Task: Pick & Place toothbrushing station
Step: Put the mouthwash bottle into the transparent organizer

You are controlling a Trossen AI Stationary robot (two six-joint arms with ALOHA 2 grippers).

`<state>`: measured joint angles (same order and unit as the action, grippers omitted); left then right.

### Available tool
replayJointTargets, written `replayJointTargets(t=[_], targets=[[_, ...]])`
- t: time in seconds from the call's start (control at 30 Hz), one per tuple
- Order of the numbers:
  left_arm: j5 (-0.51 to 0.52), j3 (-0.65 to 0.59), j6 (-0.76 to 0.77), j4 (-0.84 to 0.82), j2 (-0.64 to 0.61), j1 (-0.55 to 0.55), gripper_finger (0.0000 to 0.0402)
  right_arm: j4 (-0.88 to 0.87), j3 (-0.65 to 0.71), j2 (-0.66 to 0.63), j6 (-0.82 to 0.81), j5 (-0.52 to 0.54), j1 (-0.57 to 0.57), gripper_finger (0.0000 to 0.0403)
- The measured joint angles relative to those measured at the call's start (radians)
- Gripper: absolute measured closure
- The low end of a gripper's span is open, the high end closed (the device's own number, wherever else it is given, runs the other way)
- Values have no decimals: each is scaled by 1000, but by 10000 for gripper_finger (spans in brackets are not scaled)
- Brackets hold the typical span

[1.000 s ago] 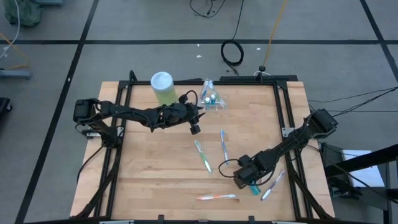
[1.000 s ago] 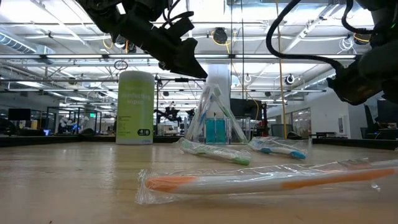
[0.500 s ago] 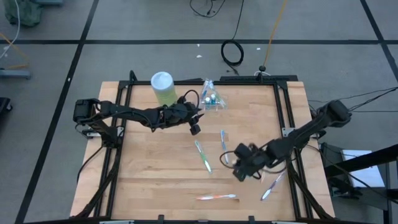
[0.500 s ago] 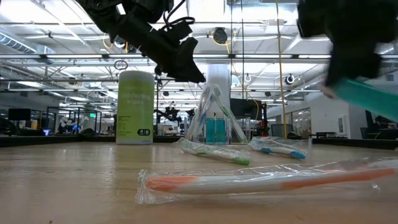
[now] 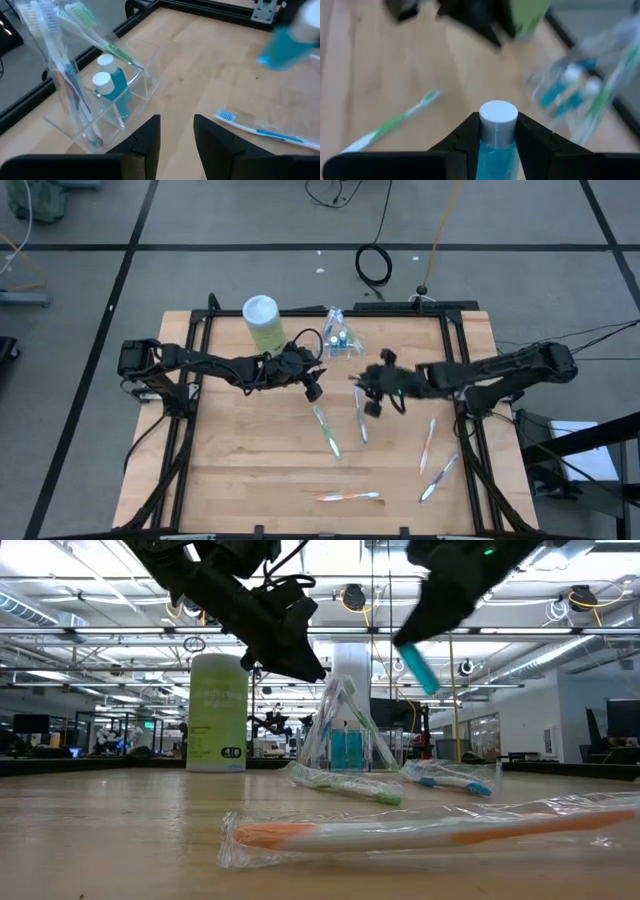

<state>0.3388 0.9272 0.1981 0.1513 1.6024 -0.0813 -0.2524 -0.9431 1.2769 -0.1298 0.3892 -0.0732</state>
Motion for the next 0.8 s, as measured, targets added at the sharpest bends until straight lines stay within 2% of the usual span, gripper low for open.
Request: replayJointTargets(t=[0.23,0.6,0.8], targets=[[2,0,45,1,0,16,277,204,0,38,201,-159,184,301],[3,0,76,7,0,16,277,440,-1,214,250,-162,326,295],[3,0,76,0,0,16,277,710,-1,340,247,-155,370,305]])
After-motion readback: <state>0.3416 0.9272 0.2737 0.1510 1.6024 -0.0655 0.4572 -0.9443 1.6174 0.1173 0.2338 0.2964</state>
